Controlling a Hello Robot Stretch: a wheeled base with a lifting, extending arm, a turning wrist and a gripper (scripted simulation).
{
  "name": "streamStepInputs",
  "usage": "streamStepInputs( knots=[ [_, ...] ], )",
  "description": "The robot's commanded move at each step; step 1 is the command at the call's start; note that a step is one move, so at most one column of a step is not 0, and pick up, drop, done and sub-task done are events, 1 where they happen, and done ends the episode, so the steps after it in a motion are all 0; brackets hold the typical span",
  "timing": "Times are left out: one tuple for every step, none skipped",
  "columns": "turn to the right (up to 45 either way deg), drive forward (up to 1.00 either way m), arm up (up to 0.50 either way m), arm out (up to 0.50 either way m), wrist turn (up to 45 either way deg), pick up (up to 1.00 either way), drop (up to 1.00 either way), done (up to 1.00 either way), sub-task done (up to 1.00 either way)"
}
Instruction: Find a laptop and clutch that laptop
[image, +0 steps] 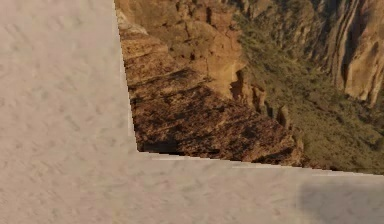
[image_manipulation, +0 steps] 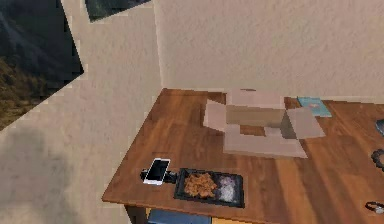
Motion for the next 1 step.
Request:
streamStepInputs(
  knots=[
    [0.0,0.0,0.1,0.0,0.0,0.0,0.0,0.0,0.0]
  ],
)
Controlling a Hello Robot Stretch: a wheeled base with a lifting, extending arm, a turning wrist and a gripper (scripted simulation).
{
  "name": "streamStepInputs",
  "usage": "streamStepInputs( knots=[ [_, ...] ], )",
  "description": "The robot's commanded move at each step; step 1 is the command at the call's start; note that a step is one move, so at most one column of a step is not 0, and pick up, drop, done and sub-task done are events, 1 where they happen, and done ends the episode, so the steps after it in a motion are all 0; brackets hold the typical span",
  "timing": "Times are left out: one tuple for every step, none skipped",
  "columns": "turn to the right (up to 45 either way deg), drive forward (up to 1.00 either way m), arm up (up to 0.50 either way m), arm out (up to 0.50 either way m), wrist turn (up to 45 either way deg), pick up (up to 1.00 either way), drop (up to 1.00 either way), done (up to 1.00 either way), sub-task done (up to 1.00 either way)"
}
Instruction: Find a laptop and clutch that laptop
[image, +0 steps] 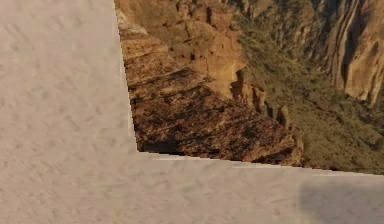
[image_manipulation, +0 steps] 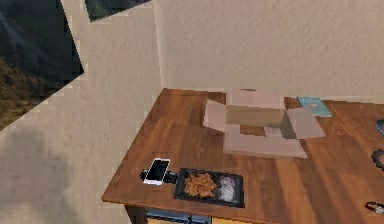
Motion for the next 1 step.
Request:
streamStepInputs(
  knots=[
    [0.0,0.0,0.0,0.0,0.0,0.0,0.0,1.0,0.0]
  ],
)
